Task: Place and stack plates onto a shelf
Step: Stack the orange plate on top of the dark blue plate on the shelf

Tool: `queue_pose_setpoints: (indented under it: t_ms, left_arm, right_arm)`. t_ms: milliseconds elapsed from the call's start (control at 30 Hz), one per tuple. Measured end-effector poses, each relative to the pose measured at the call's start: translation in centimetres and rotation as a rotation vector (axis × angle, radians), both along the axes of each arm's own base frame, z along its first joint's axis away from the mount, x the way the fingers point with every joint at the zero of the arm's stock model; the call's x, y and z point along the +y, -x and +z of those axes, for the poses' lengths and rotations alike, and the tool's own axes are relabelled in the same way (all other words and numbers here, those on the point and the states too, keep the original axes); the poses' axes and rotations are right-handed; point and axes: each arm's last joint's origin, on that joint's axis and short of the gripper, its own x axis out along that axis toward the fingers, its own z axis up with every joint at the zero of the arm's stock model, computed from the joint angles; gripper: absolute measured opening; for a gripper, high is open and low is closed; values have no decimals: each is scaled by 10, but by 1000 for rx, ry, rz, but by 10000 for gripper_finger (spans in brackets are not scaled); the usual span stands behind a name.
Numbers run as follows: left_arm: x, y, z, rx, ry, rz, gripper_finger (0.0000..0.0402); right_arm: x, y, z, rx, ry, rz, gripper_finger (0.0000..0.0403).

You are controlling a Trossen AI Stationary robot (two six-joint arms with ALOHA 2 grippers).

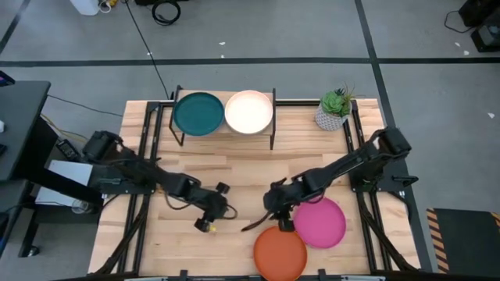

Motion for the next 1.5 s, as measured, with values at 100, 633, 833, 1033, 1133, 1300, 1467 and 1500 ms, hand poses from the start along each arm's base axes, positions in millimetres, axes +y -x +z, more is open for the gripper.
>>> queue_pose_setpoints:
  t_ms: [100, 633, 833, 1033, 1133, 1300, 1467, 1500]
  left_arm:
    - [-1, 15, 4, -53, 20, 32, 152]
    - [-2, 58, 38, -193, 53, 135, 152]
    - [-1, 60, 42, -209, 62, 148, 153]
    - [0, 61, 41, -185, 67, 165, 153]
    - [0, 67, 46, -81, 23, 177, 153]
    - [-2, 74, 78, -65, -42, 246, 153]
    - [-1, 80, 95, -128, -119, 265, 153]
    - [0, 81, 95, -132, -134, 268, 153]
  right_arm:
    - [11, -8, -3, 72, -26, 56, 121]
    - [28, -16, -27, 231, 51, 81, 173]
    - [29, -16, -34, 247, 61, 76, 161]
    - [27, -15, -36, 274, 72, 77, 103]
    - [21, -17, -36, 277, 73, 62, 54]
    - [2, -24, -33, 275, 58, 8, 16]
    - [-29, -38, -6, 185, 43, -63, 26]
    - [-35, -41, 4, 159, 40, -76, 21]
